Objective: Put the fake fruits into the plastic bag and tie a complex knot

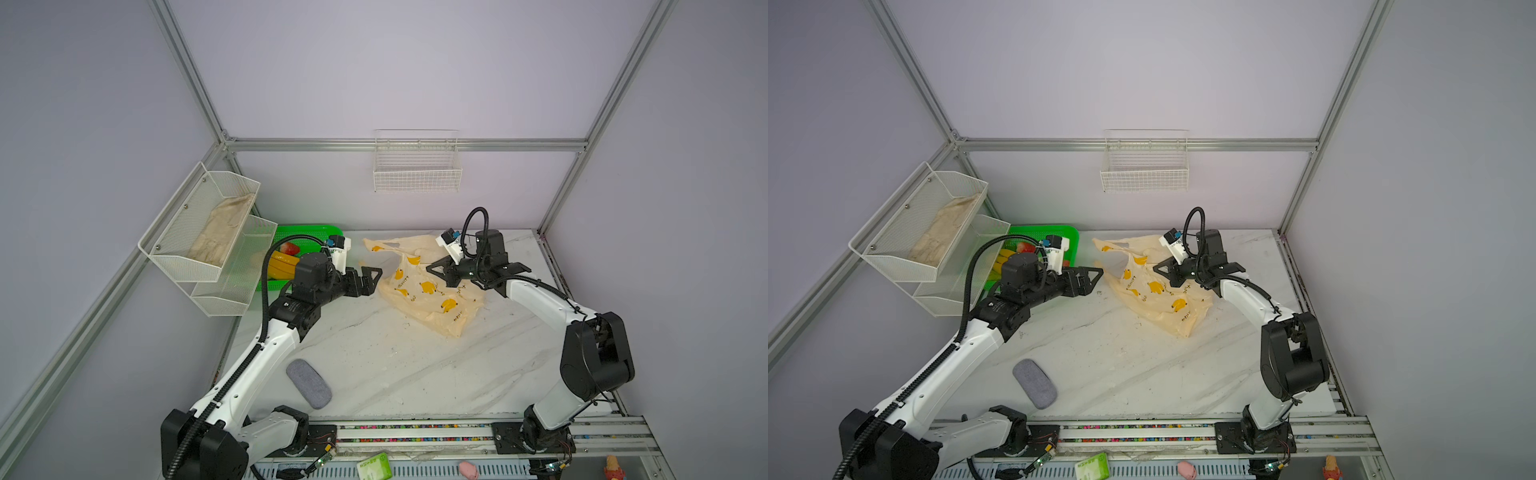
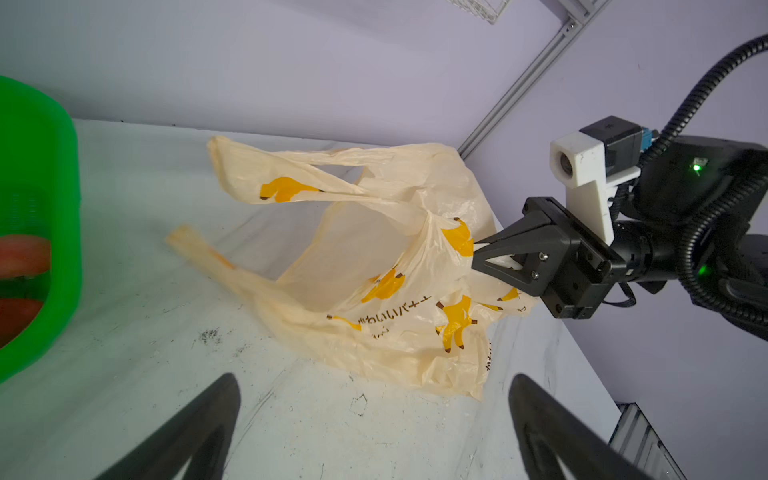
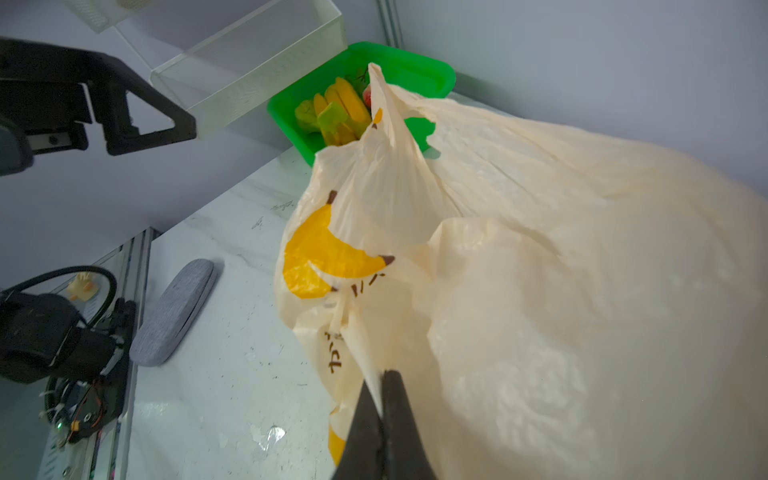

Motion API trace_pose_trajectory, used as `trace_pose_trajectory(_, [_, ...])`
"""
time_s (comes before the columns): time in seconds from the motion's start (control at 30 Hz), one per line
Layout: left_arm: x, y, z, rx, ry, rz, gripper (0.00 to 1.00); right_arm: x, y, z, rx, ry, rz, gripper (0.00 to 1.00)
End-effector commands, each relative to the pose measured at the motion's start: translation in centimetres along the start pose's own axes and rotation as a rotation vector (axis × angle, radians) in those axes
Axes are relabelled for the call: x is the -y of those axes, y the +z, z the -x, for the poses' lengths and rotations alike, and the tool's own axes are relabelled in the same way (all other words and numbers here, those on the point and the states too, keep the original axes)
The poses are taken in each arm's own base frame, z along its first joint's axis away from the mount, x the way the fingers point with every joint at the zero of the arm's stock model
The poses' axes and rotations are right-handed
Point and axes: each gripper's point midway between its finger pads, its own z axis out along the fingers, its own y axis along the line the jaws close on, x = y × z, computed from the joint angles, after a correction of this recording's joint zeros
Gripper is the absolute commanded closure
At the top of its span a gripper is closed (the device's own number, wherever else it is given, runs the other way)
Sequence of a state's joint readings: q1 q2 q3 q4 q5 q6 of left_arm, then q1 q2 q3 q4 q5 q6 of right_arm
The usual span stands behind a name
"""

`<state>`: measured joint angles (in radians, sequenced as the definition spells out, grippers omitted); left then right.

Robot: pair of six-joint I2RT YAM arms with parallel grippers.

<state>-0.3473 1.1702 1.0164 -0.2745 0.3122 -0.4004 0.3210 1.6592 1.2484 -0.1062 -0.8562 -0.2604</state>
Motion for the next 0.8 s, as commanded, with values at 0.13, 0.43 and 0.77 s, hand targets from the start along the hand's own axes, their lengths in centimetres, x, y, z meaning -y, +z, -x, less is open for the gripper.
trace_pose_trajectory(0.13, [4.6, 3.4, -0.4, -0.043, 0.167, -0.154, 0.02, -0.2, 1.0, -0.5, -0.072, -0.069, 0.128, 1.0])
trace_pose_trajectory(0.43, [2.0, 8.5, -2.3, -0.066, 0.205, -0.087, 0.03, 0.3, 1.6, -1.3, -0.103, -0.057, 0.14, 1.0])
trace_pose_trajectory(0.77, [3.8, 11.7, -3.0, -0.107, 0.183, -0.245, 0.25, 1.0, 2.3, -2.0, -0.126, -0.04, 0.136, 1.0])
